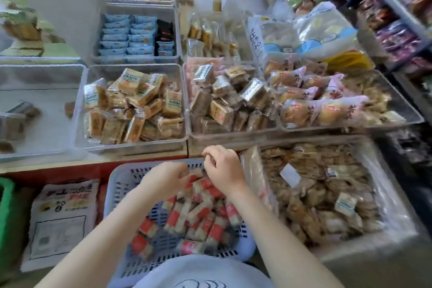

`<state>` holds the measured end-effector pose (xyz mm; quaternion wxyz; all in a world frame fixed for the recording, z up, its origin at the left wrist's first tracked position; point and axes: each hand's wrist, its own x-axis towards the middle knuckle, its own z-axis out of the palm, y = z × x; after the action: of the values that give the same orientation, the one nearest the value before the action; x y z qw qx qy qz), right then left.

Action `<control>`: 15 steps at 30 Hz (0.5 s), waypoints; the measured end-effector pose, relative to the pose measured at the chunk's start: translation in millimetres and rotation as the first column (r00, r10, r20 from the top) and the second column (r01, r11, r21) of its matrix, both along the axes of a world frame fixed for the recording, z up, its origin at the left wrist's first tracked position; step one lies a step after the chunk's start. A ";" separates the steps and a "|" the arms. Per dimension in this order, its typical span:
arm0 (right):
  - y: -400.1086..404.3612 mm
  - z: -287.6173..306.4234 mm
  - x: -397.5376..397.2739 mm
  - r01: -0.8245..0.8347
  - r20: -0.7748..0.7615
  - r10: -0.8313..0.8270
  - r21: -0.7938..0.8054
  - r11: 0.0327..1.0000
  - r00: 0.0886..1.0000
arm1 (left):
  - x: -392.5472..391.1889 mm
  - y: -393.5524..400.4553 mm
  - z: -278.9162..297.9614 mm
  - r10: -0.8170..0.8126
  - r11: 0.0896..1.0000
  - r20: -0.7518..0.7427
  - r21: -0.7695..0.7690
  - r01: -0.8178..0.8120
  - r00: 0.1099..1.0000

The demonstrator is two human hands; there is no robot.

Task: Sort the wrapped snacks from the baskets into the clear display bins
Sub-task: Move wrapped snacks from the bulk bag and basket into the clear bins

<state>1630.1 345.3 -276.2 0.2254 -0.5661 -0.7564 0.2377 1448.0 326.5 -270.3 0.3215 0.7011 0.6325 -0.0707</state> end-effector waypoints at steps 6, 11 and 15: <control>-39.3 -21.5 175.2 0.422 0.099 -0.413 -0.108 0.900 0.905 | 142.9 23.1 -8.0 -0.237 0.971 -0.038 0.004 0.237 0.971; -62.1 -38.9 319.3 0.734 0.448 -0.604 -0.205 0.648 0.659 | 263.6 25.7 4.6 -0.357 0.934 0.025 0.033 0.356 0.934; -67.7 -62.6 392.5 0.829 0.504 -0.659 -0.334 0.448 0.559 | 320.9 22.2 -1.7 -0.329 0.944 0.025 -0.002 0.329 0.944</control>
<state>2022.6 277.6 -338.7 0.0207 -0.9094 -0.3495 0.2244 1768.9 348.6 -272.0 0.3150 0.7966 0.5025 -0.1168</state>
